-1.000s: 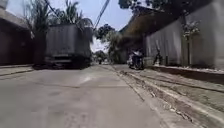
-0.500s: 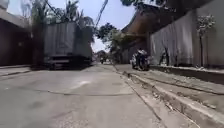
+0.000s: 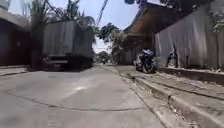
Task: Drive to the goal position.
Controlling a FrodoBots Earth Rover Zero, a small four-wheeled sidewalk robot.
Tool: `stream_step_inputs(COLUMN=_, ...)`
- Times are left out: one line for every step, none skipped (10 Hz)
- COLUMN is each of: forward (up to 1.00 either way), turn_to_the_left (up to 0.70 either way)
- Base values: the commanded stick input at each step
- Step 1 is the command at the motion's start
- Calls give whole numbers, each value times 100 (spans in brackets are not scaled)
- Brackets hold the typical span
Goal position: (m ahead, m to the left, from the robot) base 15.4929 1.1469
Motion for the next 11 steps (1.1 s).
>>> stream_step_inputs(forward=100, turn_to_the_left=0)
stream_step_inputs(forward=100, turn_to_the_left=0)
stream_step_inputs(forward=100, turn_to_the_left=0)
stream_step_inputs(forward=100, turn_to_the_left=0)
stream_step_inputs(forward=100, turn_to_the_left=0)
stream_step_inputs(forward=100, turn_to_the_left=0)
stream_step_inputs(forward=100, turn_to_the_left=0)
stream_step_inputs(forward=100, turn_to_the_left=0)
stream_step_inputs(forward=100, turn_to_the_left=0)
stream_step_inputs(forward=100, turn_to_the_left=0)
stream_step_inputs(forward=100, turn_to_the_left=0)
